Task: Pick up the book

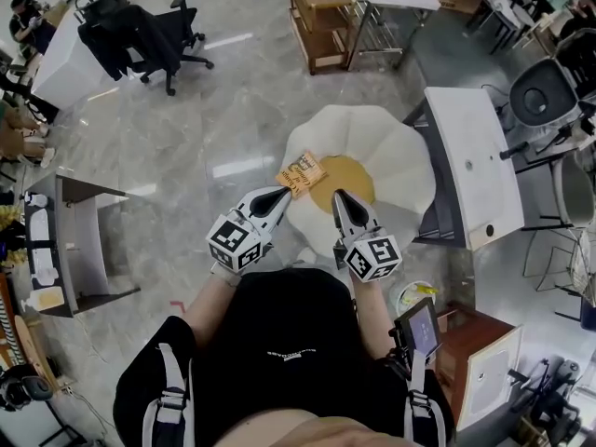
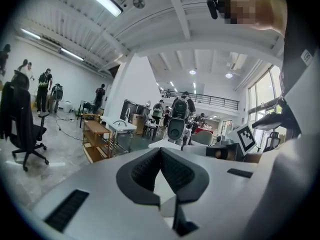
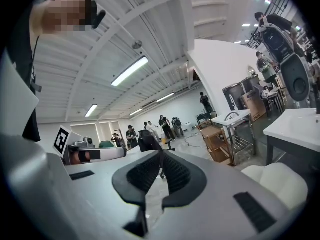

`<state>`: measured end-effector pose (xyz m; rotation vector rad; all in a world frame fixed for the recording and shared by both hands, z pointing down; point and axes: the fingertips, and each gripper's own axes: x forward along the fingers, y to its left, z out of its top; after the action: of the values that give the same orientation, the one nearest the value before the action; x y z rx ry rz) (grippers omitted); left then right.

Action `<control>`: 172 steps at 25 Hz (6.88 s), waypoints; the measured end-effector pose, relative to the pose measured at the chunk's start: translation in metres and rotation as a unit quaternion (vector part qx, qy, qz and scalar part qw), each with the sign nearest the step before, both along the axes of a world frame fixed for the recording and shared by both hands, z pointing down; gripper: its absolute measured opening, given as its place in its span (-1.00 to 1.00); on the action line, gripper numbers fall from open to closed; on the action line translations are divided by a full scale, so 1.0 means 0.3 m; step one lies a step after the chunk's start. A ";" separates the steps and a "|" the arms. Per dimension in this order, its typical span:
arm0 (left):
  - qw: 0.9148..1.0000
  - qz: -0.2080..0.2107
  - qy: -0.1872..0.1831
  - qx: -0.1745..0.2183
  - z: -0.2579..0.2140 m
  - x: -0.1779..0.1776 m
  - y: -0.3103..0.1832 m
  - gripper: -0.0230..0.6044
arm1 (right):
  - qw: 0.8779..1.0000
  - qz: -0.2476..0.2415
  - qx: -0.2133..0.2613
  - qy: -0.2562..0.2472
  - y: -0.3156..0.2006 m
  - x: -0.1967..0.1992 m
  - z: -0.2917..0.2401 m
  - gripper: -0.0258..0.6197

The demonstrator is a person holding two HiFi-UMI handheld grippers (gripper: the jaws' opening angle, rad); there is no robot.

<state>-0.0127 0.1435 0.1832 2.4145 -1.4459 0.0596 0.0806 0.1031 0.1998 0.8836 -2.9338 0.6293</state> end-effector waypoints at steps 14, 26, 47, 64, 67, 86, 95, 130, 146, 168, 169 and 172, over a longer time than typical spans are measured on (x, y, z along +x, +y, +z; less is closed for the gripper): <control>0.998 0.048 0.028 -0.031 0.110 -0.115 -0.253 -0.88 | 0.998 0.054 -0.017 0.024 -0.222 -0.065 0.065 -0.81; 0.992 0.095 0.057 -0.059 0.240 -0.309 -0.460 -0.88 | 0.992 0.111 -0.046 0.048 -0.358 -0.171 0.145 -0.81; 0.964 0.134 0.082 -0.217 0.972 -0.432 -0.769 -0.50 | 0.965 0.203 -0.142 0.089 -0.436 -0.163 0.545 -0.81; 0.927 0.225 0.024 -0.299 1.745 -0.381 -0.825 -0.20 | 0.946 0.214 -0.221 0.098 -0.454 -0.157 0.978 -0.81; 0.923 0.225 0.020 -0.312 1.880 -0.375 -0.857 -0.18 | 0.944 0.212 -0.234 0.097 -0.468 -0.156 1.048 -0.81; 0.901 0.230 -0.037 -0.365 2.683 -0.418 -0.944 -0.05 | 0.926 0.190 -0.302 0.120 -0.535 -0.198 1.515 -0.81; 0.899 0.204 -0.048 -0.385 2.915 -0.424 -0.958 0.06 | 0.921 0.178 -0.327 0.112 -0.521 -0.230 1.633 -0.81; 0.869 0.234 -0.073 -0.430 3.012 -0.371 -0.895 -0.10 | 0.913 0.205 -0.352 0.040 -0.391 -0.114 1.748 -0.81; 0.879 0.245 -0.099 -0.396 2.785 -0.129 -0.700 -0.24 | 0.929 0.163 -0.331 0.020 -0.180 0.048 1.639 -0.81; 0.866 0.187 -0.222 -0.407 2.905 0.030 -0.652 -0.24 | 0.922 0.183 -0.341 -0.002 0.006 0.286 1.681 -0.81; 0.864 0.188 -0.228 -0.407 2.907 0.029 -0.648 -0.24 | 0.921 0.186 -0.341 -0.004 0.006 0.291 1.680 -0.81; 0.857 0.195 -0.241 -0.411 2.933 0.021 -0.640 -0.24 | 0.920 0.194 -0.340 -0.002 0.011 0.311 1.684 -0.81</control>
<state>-0.0065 -0.0484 1.0631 1.9381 -0.7728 1.1908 0.1741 0.1066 0.7050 1.3268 -2.2380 1.5308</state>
